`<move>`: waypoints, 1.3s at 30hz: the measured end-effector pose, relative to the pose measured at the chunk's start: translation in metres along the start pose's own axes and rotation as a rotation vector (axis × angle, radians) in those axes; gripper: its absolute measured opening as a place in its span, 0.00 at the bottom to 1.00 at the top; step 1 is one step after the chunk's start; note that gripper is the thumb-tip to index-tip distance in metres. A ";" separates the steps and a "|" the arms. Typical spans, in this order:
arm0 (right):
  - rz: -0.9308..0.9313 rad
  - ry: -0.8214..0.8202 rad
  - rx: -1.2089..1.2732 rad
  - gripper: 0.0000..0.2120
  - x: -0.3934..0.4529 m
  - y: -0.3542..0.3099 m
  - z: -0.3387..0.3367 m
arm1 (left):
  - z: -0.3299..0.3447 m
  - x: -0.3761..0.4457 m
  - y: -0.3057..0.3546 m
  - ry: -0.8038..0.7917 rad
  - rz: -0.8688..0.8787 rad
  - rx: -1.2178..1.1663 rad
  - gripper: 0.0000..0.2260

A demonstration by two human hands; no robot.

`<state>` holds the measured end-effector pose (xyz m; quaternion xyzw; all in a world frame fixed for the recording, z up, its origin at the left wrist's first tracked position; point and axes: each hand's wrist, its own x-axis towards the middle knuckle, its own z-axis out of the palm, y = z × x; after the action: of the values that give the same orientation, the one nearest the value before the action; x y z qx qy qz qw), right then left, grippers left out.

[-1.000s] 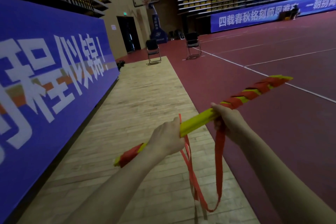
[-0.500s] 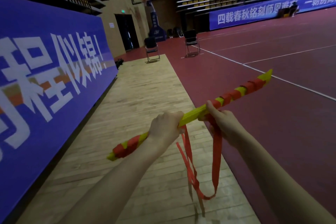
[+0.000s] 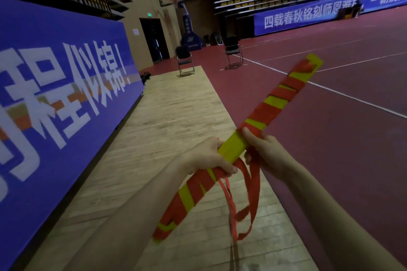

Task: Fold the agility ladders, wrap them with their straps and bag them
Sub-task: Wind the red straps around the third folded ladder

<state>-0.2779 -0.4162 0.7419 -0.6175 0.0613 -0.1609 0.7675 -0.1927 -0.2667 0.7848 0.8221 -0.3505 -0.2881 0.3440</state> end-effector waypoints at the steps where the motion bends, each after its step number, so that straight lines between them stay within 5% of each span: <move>1: -0.010 0.039 -0.119 0.20 -0.001 -0.003 0.002 | 0.002 0.002 -0.004 0.106 0.036 0.043 0.11; 6: -0.019 0.037 -0.236 0.27 -0.004 -0.002 0.010 | 0.010 0.001 -0.005 0.467 0.142 0.304 0.06; 13: -0.008 -0.128 -0.290 0.24 -0.009 -0.012 0.012 | -0.001 -0.012 0.010 0.359 0.170 0.396 0.12; 17: -0.034 -0.159 -0.361 0.07 -0.006 -0.008 0.003 | -0.007 -0.016 0.012 0.324 0.171 0.453 0.08; 19: -0.023 -0.160 -0.404 0.08 -0.006 -0.007 0.001 | -0.007 -0.017 0.012 0.326 0.177 0.470 0.09; 23: -0.104 -0.124 -0.477 0.02 -0.004 -0.011 0.009 | 0.000 -0.014 0.010 0.470 0.194 0.561 0.22; 26: -0.132 -0.087 -0.396 0.03 -0.001 -0.013 0.012 | 0.004 -0.010 0.011 0.536 0.167 0.555 0.20; 29: 0.023 -0.147 -0.064 0.12 -0.004 -0.014 0.013 | 0.002 -0.011 0.015 0.566 0.160 0.515 0.17; 32: 0.150 -0.186 0.108 0.10 -0.004 -0.014 0.012 | -0.003 -0.008 0.013 0.633 0.164 0.565 0.16; 35: 0.218 -0.224 0.072 0.06 -0.003 -0.016 0.014 | -0.003 -0.005 0.010 0.733 0.171 0.709 0.17; 39: 0.206 -0.096 0.033 0.17 -0.004 -0.029 0.034 | 0.011 0.001 0.000 0.926 0.148 1.127 0.25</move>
<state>-0.2769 -0.3882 0.7772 -0.6023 0.0851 -0.0525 0.7920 -0.2003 -0.2715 0.7780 0.8859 -0.3189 0.3369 0.0005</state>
